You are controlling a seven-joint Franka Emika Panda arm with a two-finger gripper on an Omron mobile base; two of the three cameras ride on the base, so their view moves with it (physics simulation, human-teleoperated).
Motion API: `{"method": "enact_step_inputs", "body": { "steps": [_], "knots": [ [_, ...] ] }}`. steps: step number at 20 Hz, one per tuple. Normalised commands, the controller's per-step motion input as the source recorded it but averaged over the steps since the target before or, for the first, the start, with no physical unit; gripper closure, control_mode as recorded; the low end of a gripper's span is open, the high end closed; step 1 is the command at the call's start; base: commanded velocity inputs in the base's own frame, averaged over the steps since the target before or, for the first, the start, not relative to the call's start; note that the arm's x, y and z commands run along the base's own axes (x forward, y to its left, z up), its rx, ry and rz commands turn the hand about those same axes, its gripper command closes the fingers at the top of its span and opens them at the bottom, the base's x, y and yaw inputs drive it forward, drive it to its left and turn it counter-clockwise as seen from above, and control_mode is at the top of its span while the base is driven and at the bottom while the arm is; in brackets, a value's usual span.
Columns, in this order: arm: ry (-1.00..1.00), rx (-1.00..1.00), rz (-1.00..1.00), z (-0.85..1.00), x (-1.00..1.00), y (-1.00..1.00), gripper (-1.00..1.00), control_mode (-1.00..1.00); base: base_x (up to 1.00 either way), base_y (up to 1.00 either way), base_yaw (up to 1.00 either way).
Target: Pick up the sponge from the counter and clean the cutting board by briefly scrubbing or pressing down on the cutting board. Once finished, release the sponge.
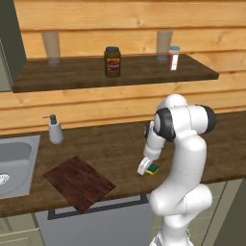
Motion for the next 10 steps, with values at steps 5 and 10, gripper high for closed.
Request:
{"method": "enact_step_inputs", "body": {
  "steps": [5,10],
  "knots": [
    [0.63,0.00,0.46,-0.18,-0.15,1.00,-1.00,-1.00,0.00,0.00,0.00],
    [0.46,0.00,0.55,-0.03,-0.03,1.00,-1.00,-1.00,0.00,0.00,0.00]
  ]
}}
